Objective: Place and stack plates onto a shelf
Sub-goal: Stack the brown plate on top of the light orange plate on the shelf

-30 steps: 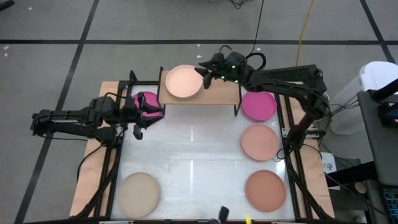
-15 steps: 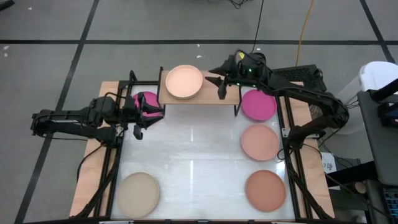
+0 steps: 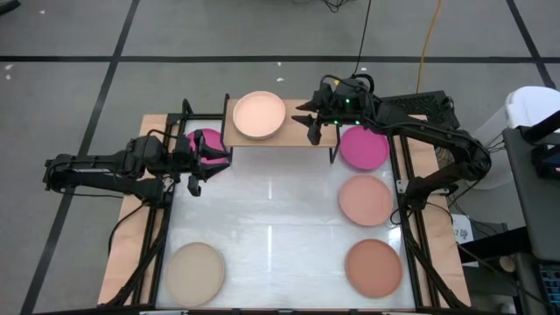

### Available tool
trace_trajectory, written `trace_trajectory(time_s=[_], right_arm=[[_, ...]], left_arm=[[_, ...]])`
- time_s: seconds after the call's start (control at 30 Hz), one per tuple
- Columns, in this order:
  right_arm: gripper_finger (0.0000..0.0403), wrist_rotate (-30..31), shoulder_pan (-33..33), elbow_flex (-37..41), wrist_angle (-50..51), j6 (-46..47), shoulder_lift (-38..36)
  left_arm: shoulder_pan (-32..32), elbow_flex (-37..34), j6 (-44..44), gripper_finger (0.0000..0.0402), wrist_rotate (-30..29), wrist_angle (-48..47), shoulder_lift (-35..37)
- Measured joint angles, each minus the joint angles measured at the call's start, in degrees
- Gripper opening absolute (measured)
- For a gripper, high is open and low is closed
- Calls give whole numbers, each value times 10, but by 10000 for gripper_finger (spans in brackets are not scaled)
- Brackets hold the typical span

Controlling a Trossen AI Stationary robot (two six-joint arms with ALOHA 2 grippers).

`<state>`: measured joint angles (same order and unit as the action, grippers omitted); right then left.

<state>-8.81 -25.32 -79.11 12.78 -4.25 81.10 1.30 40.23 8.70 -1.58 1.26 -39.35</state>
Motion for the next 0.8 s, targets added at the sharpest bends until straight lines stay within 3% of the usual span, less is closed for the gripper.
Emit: trace_trajectory(time_s=[0.53, 0.63, 0.8], right_arm=[[141, -22, 9, 0, 44, 12, -2], [141, -47, 46, 1, 114, -18, -18], [141, -16, 148, 1, 234, -43, -33]], left_arm=[[0, 0, 1, 157, 0, -21, 0], [0, 0, 5, 157, 0, -49, 0], [-1, 0, 8, 157, 0, -71, -13]])
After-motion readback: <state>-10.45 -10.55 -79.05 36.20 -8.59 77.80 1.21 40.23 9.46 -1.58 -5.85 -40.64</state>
